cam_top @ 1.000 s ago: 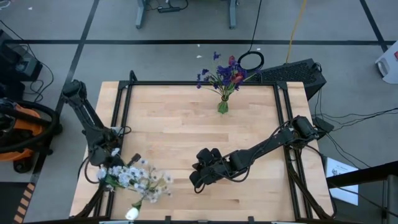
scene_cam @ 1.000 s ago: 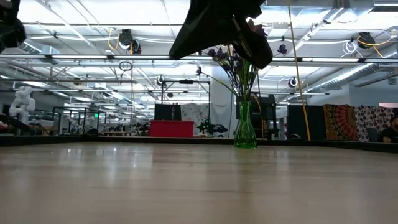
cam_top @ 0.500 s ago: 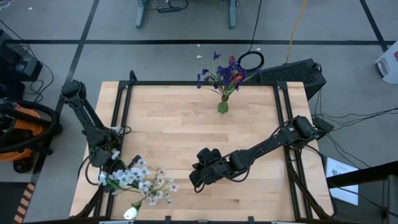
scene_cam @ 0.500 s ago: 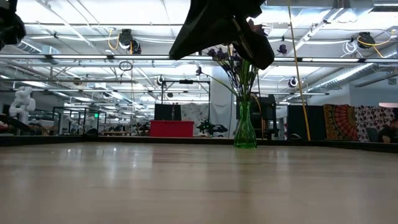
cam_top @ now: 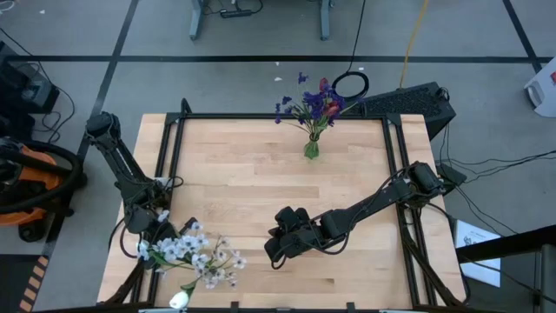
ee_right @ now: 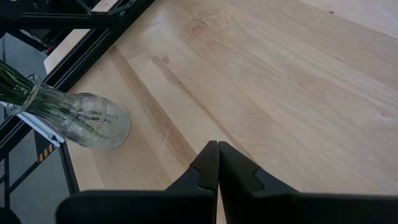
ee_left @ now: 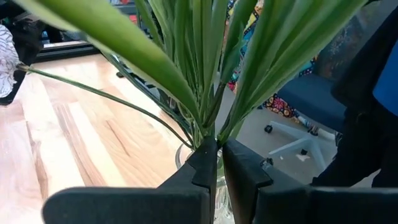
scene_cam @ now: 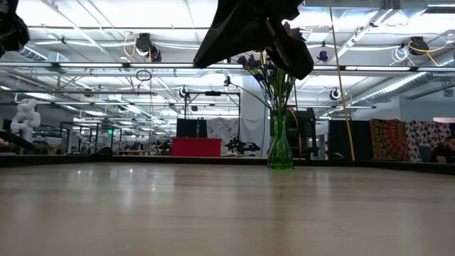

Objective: Sort flowers into vase by color
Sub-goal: Put the white flowers into the transparent flower vase

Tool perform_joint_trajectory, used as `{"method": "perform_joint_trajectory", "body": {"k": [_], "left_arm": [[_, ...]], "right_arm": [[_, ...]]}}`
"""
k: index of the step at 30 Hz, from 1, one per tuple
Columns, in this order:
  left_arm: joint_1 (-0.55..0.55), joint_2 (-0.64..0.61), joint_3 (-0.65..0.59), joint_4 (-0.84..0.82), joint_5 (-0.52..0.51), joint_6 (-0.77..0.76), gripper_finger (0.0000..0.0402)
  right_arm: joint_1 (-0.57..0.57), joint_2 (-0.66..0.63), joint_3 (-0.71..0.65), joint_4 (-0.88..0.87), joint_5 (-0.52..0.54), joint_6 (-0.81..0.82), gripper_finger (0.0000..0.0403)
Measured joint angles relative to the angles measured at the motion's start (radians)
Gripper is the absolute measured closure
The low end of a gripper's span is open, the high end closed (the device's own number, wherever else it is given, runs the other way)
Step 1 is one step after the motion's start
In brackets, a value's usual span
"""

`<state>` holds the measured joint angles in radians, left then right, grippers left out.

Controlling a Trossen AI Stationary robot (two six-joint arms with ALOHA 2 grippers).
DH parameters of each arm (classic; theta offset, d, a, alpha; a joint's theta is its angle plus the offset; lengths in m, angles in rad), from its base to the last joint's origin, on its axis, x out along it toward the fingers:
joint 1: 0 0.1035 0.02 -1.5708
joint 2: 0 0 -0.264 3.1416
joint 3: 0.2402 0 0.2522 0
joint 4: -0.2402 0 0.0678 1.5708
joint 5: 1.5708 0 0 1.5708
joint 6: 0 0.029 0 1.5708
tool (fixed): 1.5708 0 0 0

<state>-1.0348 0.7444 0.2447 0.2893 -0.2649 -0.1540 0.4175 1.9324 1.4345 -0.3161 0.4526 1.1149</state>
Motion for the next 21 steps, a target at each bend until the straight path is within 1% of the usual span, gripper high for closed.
{"method": "perform_joint_trajectory", "body": {"k": [8,11,17,19,21], "left_arm": [[0.0,0.0,0.0,0.0,0.001,-0.051,0.0366],[0.0,0.0,0.0,0.0,0.002,-0.062,0.0343],[0.0,0.0,0.001,0.0,0.002,-0.076,0.0276],[0.0,-0.001,0.001,-0.001,0.002,-0.074,0.0265],[0.0,-0.007,0.001,-0.009,0.002,-0.072,0.0261]], "right_arm": [[0.0,0.0,0.0,0.0,0.0,0.0,0.0403],[0.0,0.0,0.0,0.0,0.0,0.0,0.0403],[0.0,0.0,0.0,0.0,0.0,0.0,0.0403],[0.0,0.0,0.0,0.0,0.0,0.0,0.0403],[0.0,0.0,0.0,0.0,0.0,0.0,0.0403]]}}
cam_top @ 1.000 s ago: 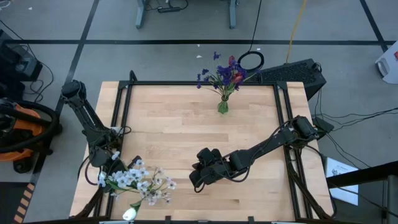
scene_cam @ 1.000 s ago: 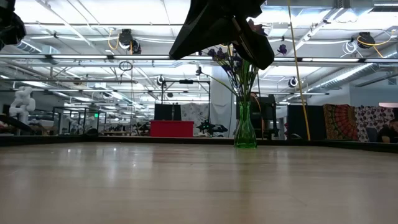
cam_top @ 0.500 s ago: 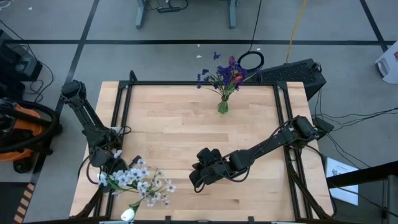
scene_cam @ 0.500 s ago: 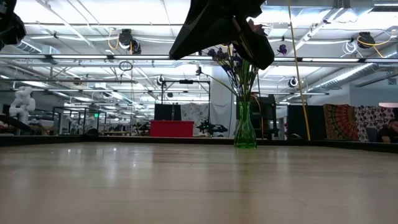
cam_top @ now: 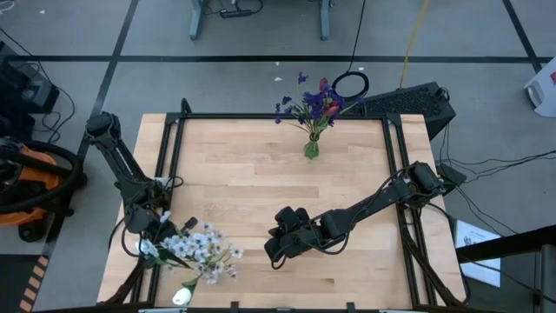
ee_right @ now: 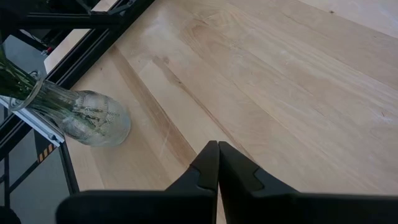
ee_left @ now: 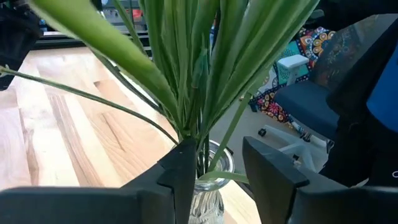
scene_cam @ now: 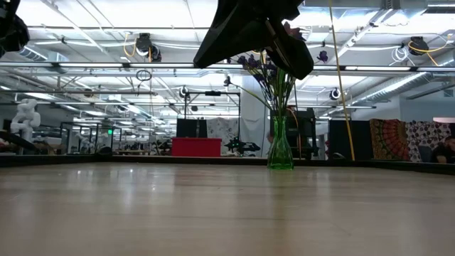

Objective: Sort flowers into vase by color
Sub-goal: Put the white flowers into the transparent flower vase

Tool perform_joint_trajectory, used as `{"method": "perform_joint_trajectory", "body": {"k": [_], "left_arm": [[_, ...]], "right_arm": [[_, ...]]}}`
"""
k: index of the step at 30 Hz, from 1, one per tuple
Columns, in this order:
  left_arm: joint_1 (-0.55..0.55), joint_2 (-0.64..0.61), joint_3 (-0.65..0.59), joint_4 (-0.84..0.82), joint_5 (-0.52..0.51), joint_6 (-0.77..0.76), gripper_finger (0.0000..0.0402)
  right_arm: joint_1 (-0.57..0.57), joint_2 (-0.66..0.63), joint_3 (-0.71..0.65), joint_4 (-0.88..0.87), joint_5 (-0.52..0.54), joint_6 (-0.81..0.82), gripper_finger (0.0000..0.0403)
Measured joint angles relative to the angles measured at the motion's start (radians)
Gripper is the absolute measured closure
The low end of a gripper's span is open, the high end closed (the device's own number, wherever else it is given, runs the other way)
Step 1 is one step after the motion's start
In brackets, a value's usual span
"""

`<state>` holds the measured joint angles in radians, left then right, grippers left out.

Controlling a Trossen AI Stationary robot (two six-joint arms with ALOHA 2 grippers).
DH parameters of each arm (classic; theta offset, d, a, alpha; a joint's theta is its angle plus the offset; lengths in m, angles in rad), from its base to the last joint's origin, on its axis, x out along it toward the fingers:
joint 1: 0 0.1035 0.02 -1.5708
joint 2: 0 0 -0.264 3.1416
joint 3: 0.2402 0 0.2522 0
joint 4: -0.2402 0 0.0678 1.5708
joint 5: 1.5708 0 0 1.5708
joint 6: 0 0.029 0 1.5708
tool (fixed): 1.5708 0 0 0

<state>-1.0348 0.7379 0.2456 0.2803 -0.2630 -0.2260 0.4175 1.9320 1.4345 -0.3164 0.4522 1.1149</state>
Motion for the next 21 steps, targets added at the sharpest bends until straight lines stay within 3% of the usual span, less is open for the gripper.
{"method": "perform_joint_trajectory", "body": {"k": [4,12,21], "left_arm": [[0.0,-0.032,0.01,-0.074,0.0,0.0,0.0261],[0.0,-0.101,0.153,-0.434,-0.001,0.006,0.0261],[0.0,-0.11,0.244,-0.518,-0.003,0.032,0.0261]], "right_arm": [[0.0,0.0,0.0,0.0,0.0,0.0,0.0403],[0.0,0.0,0.0,0.0,0.001,0.0,0.0403],[0.0,0.0,0.0,0.0,0.05,0.0,0.0403]]}}
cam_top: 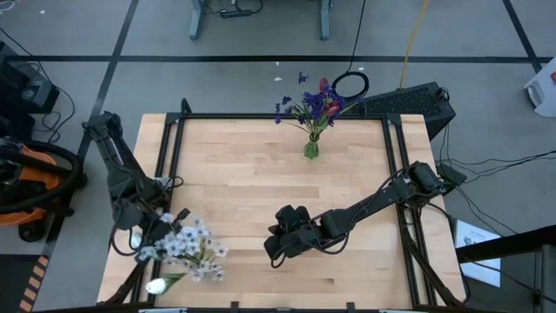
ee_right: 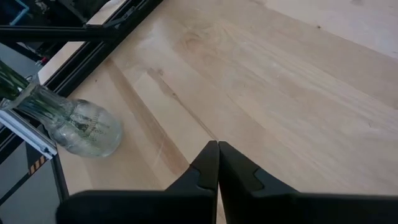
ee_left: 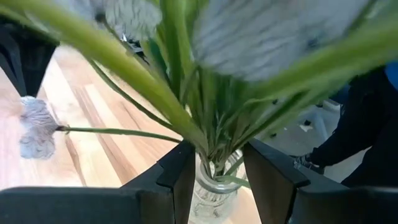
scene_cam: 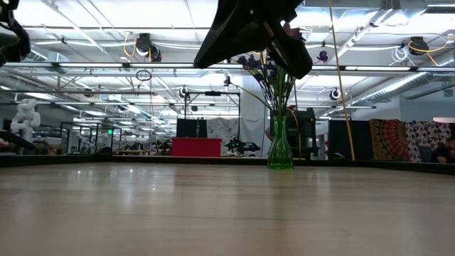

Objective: Sort flowers into vase by color
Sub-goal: Put the white flowers into the transparent flower vase

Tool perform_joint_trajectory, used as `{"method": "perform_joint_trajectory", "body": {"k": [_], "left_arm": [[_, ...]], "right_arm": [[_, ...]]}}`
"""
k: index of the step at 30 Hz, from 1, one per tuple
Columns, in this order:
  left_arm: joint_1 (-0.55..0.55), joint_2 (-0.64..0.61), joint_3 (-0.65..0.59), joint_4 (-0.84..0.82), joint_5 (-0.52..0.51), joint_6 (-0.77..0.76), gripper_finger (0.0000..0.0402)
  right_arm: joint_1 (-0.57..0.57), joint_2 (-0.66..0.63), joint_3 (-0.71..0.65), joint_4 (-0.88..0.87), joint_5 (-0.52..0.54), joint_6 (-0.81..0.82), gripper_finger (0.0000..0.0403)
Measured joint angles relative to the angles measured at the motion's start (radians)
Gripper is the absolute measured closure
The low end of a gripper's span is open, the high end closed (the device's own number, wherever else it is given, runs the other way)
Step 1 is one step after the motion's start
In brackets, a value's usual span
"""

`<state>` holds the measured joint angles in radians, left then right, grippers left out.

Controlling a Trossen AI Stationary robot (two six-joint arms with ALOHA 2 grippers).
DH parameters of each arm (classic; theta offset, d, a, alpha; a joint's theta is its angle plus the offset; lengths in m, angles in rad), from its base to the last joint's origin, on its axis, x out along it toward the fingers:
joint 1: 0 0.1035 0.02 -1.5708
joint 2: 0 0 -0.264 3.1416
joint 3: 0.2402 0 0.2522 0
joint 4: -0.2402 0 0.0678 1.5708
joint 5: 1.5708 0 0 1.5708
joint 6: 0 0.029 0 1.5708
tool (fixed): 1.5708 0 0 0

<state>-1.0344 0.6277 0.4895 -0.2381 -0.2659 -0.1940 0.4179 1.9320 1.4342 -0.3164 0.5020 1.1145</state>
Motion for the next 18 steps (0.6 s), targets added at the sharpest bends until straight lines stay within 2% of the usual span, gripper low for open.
{"method": "perform_joint_trajectory", "body": {"k": [12,18], "left_arm": [[0.0,0.0,0.121,-0.175,-0.001,-0.004,0.0261],[0.0,0.027,0.142,-0.179,-0.001,-0.007,0.0261]], "right_arm": [[0.0,0.0,0.0,-0.002,0.001,-0.03,0.0403],[0.0,0.0,0.0,-0.002,0.004,-0.034,0.0403]]}}
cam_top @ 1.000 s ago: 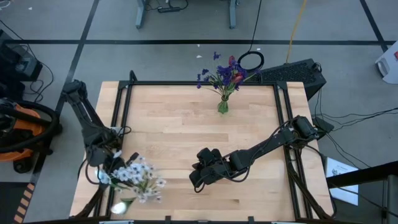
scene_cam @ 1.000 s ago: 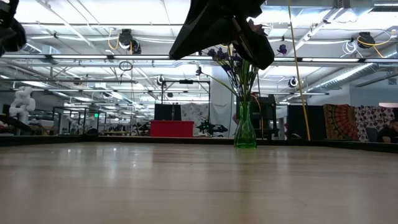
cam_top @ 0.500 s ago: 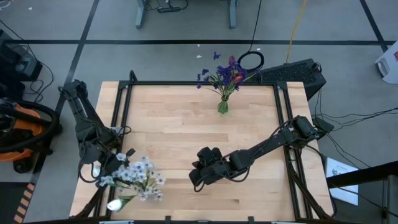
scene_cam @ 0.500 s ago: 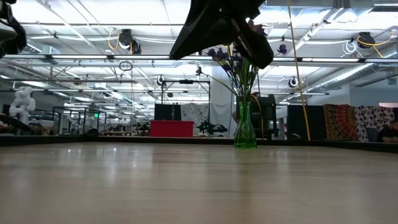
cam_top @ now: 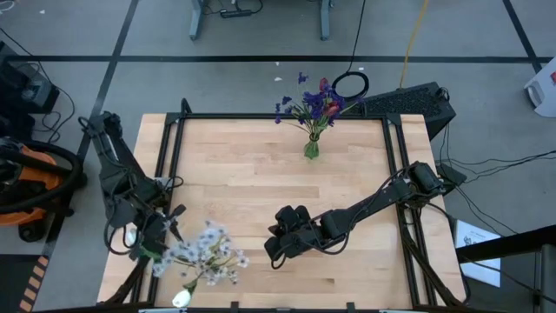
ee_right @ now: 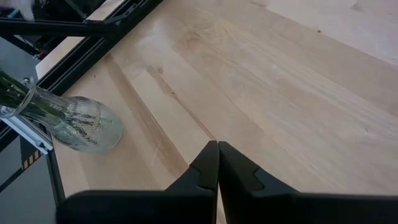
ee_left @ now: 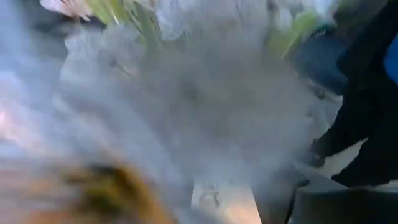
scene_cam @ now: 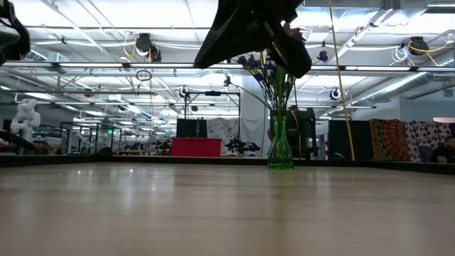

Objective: Sort flowers into vase by color
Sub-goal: Put the white flowers into the transparent flower vase, then adjust the transparent flower vase

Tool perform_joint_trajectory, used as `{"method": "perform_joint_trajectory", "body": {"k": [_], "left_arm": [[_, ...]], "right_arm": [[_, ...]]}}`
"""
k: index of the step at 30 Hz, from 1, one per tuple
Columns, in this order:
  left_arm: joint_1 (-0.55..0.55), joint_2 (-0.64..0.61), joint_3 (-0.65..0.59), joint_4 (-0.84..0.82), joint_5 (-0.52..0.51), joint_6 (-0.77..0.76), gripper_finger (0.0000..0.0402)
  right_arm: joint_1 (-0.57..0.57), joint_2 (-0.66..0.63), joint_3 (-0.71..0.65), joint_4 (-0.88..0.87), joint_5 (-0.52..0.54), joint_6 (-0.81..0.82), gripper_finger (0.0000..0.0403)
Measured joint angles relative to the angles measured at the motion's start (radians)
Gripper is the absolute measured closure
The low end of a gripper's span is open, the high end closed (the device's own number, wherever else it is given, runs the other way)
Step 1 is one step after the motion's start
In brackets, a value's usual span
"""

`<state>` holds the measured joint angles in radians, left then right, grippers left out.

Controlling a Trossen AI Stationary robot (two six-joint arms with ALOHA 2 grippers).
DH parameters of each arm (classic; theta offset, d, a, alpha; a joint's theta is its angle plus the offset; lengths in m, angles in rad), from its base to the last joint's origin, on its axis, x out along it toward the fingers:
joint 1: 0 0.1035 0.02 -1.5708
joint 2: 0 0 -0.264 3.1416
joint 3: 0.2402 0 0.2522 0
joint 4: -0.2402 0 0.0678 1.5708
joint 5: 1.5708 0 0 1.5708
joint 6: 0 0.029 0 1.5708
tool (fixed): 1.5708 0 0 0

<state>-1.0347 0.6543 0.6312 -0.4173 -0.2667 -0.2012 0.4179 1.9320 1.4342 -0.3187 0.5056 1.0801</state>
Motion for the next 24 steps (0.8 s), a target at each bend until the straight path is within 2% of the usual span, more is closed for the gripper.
{"method": "perform_joint_trajectory", "body": {"k": [6,13,19,24], "left_arm": [[0.0,0.066,0.0,-0.026,0.015,-0.001,0.0261],[0.001,0.039,0.043,-0.051,-0.009,-0.001,0.0261],[0.001,0.004,0.069,-0.105,-0.088,0.006,0.0261],[0.0,0.023,0.068,-0.156,-0.074,0.0,0.0261]], "right_arm": [[0.0,0.0,0.0,0.002,0.0,0.0,0.0403],[0.002,0.0,0.0,0.002,-0.004,0.004,0.0403],[0.002,0.0,0.0,0.003,-0.004,0.005,0.0403],[0.002,0.0,0.0,0.003,-0.004,0.008,0.0403]]}}
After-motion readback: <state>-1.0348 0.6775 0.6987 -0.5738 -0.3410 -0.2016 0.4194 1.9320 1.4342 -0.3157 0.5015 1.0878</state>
